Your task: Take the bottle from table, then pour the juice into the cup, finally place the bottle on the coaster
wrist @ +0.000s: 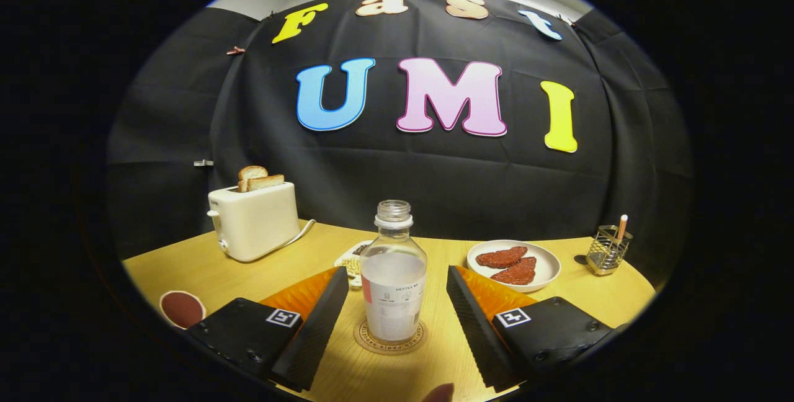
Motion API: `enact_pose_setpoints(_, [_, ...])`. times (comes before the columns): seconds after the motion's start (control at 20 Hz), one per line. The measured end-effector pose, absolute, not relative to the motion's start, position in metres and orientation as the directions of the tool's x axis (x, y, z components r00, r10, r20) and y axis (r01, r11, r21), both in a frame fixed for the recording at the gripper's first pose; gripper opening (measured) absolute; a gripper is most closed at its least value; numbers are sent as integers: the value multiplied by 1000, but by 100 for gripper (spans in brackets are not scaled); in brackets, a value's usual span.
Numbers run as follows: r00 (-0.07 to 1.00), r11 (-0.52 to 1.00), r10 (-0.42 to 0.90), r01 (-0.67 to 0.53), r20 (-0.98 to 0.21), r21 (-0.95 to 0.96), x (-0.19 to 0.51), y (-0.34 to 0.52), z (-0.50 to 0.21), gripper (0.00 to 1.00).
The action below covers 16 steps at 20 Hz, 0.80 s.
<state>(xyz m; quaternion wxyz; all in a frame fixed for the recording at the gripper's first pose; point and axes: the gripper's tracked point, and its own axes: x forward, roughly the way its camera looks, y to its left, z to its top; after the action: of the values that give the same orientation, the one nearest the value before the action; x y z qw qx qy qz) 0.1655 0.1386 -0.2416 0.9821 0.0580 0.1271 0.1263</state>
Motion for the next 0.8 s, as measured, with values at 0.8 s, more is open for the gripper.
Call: enact_pose_setpoints(0.8, [963, 983, 172, -153, -210, 101, 66, 62, -106, 97])
